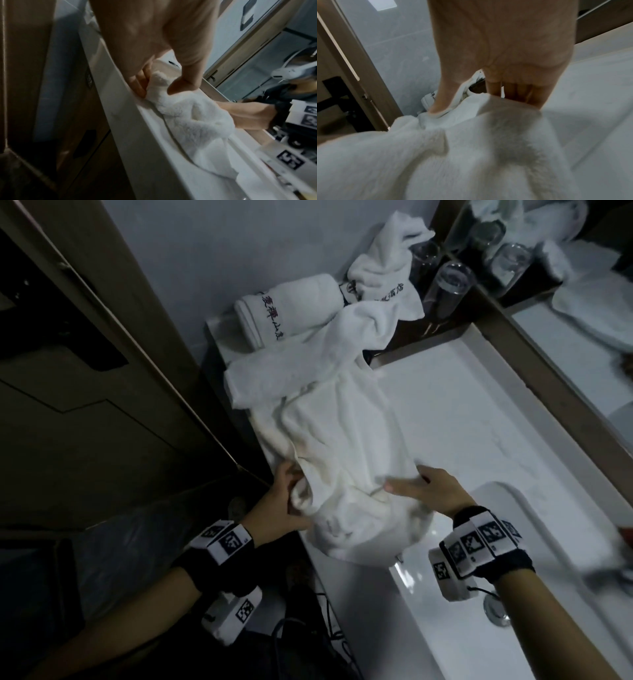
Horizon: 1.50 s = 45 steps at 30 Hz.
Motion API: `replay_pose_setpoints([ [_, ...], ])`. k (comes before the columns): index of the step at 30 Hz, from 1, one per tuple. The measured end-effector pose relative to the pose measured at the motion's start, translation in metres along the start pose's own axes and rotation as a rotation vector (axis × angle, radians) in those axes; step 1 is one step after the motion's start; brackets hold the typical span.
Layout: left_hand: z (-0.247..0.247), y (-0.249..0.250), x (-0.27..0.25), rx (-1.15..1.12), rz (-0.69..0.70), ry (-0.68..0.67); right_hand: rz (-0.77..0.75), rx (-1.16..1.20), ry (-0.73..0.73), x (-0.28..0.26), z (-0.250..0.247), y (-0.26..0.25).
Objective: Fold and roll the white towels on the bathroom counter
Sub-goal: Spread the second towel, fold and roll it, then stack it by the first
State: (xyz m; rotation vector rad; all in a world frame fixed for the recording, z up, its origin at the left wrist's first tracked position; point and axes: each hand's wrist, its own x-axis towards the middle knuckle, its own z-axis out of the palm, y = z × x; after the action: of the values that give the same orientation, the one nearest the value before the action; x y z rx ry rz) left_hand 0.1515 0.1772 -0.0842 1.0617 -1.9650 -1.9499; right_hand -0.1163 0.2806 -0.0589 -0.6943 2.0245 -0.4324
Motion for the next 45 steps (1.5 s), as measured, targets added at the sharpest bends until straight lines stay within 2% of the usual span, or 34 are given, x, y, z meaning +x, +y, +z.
replay_pose_setpoints([
  [2,0.001,-0.002,-0.004,0.058,0.032,0.055,-0.04,-0.019,-0.074,-0.006,-0.006,0.007],
  [6,0.011,-0.001,-0.009,0.197,0.027,0.199,-0.057,-0.303,-0.165,-0.008,-0.013,0.014],
  [7,0.012,0.0,-0.01,0.225,0.034,0.231,-0.082,-0.268,-0.171,-0.007,-0.016,0.015],
  [9,0.012,0.003,-0.008,0.266,0.078,0.3,-0.161,-0.051,-0.16,-0.007,-0.022,0.012],
  [11,0.004,0.01,-0.007,0.183,0.112,0.368,-0.254,0.081,-0.023,-0.007,-0.029,0.006],
  [13,-0.007,0.019,-0.006,0.035,0.097,0.442,-0.352,0.064,0.177,-0.004,-0.036,-0.001],
  [15,-0.018,0.027,-0.008,-0.021,0.071,0.54,-0.373,0.033,0.338,0.004,-0.043,-0.004],
  [17,-0.027,0.027,-0.009,-0.057,0.02,0.619,-0.298,0.023,0.442,0.012,-0.05,-0.006],
  [19,-0.036,0.022,-0.01,-0.014,-0.074,0.666,-0.205,0.04,0.477,0.018,-0.055,-0.006],
  [22,-0.043,0.009,-0.009,-0.02,-0.286,0.721,-0.132,0.266,0.498,0.022,-0.056,-0.002],
  [25,-0.038,0.0,-0.014,-0.296,-0.367,0.686,-0.124,0.454,0.428,0.02,-0.055,0.006],
  [27,-0.033,-0.005,-0.017,-0.36,-0.329,0.611,-0.124,0.381,0.35,0.018,-0.051,0.011],
  [28,-0.029,-0.007,-0.018,-0.284,-0.308,0.575,-0.11,0.264,0.337,0.017,-0.048,0.014],
  [30,-0.016,-0.007,-0.017,0.065,-0.292,0.582,-0.114,0.06,0.41,0.017,-0.035,0.02],
  [33,0.008,0.0,-0.015,0.529,-0.213,0.69,-0.296,-0.083,0.576,0.01,-0.008,0.021],
  [34,0.014,0.003,-0.014,0.648,-0.157,0.658,-0.382,-0.145,0.6,0.008,0.0,0.02],
  [36,0.024,0.007,-0.013,0.831,-0.072,0.451,-0.499,-0.255,0.634,0.007,0.013,0.016],
  [38,0.033,0.01,-0.011,0.858,-0.061,0.253,-0.56,-0.422,0.586,0.008,0.022,0.012],
  [39,0.037,0.011,-0.011,0.834,-0.076,0.215,-0.587,-0.524,0.526,0.01,0.025,0.011],
  [42,0.043,0.016,-0.003,0.843,-0.106,0.244,-0.57,-0.722,0.347,0.015,0.025,0.005],
  [45,0.039,0.024,0.005,0.937,-0.153,0.22,-0.643,-0.56,0.339,0.013,0.018,-0.004],
])
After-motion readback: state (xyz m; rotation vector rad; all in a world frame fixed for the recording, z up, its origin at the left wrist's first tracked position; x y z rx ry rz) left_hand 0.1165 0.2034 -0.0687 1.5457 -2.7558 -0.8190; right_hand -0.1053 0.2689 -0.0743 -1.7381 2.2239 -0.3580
